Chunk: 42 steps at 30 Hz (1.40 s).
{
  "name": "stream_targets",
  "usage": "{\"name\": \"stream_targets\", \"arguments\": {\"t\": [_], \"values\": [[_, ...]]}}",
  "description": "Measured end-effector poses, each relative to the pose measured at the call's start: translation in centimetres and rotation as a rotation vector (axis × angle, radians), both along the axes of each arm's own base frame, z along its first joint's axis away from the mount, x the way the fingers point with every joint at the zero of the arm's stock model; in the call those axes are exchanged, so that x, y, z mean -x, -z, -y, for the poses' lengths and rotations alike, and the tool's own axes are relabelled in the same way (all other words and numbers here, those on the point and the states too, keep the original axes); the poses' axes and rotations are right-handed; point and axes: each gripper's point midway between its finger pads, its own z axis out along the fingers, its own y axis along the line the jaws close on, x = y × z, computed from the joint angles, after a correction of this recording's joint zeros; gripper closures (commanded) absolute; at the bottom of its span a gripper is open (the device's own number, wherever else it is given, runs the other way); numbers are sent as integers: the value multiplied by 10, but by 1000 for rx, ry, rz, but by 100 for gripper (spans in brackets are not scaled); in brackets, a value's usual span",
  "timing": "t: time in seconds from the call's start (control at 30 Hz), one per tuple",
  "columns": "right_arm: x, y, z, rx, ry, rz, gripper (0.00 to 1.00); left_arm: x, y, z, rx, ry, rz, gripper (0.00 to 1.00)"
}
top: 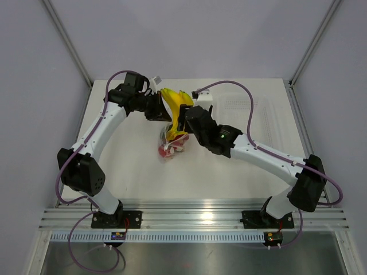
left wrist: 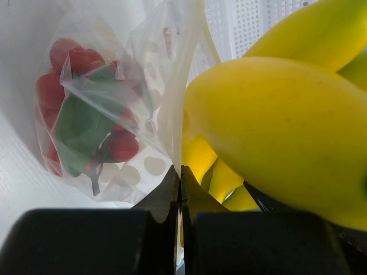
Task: Place the food in the zip-top bag and seal the zipper
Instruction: Place the fake fruit in the zipper food storage bag.
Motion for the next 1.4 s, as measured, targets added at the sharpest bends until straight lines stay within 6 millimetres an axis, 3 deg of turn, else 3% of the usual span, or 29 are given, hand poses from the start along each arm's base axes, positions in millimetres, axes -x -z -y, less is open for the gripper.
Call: {"name": "stream_targets", "arguments": {"t": [0.27,0.43,0.93,0.97,1.13,1.4], "values": [[-2,-6,3,73,62,73,100,0,-1,0,5,0,-1,100],[-10,-14,-5,116,83,121,100,0,-1,0,6,1,-1,100],[2,14,5,186,169,93,99,-2,-8,1,60,3,-10,100],[4,18,6,190,173,85,97,-2,-8,1,65,5,-10,100],[12,26,4,181,172,57,68,-2,-9,2,78,6,-17,100],[21,31,-7,126,143,22,38,-1,-7,2,84,6,-24,100]]}}
